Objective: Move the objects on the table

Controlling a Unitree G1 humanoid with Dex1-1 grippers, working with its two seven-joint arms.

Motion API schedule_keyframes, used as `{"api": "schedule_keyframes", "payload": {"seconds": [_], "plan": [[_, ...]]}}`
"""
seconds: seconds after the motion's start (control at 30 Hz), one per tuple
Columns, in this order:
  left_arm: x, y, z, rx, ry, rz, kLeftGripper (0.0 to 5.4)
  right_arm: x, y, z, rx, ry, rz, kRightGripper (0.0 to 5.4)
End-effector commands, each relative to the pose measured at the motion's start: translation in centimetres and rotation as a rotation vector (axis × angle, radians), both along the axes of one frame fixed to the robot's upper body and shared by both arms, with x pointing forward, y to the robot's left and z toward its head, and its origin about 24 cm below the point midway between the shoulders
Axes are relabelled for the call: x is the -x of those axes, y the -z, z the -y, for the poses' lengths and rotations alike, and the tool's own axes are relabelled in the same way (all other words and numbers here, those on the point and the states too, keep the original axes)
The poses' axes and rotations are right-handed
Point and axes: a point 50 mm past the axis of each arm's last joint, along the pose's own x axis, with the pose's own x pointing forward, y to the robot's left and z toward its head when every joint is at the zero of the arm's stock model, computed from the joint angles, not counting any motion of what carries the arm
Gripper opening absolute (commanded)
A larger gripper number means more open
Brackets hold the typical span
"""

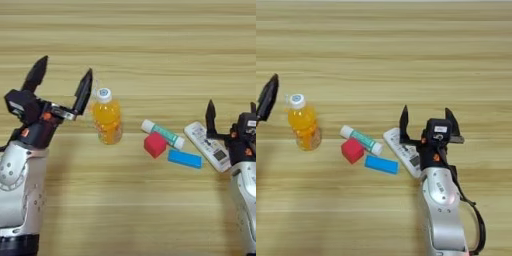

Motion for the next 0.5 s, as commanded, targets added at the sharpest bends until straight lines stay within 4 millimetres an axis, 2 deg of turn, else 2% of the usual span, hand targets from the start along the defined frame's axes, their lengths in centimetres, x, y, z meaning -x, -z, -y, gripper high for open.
{"api": "schedule_keyframes", "payload": {"seconds": [0.03,0.27,0.5], "plan": [[0.3,0.3,-1.2,0.005,-0.097,-0.007,5.38,-0.3,-0.2,0.2,-0.002,-0.007,0.01,5.4],[0.7,2.0,-2.8,-0.023,-0.233,-0.074,5.38,-0.4,-0.5,0.7,-0.008,-0.004,0.037,5.4],[0.6,4.2,-3.5,-0.079,-0.319,-0.171,5.38,-0.7,-1.0,1.2,-0.018,-0.018,0.088,5.4]]}}
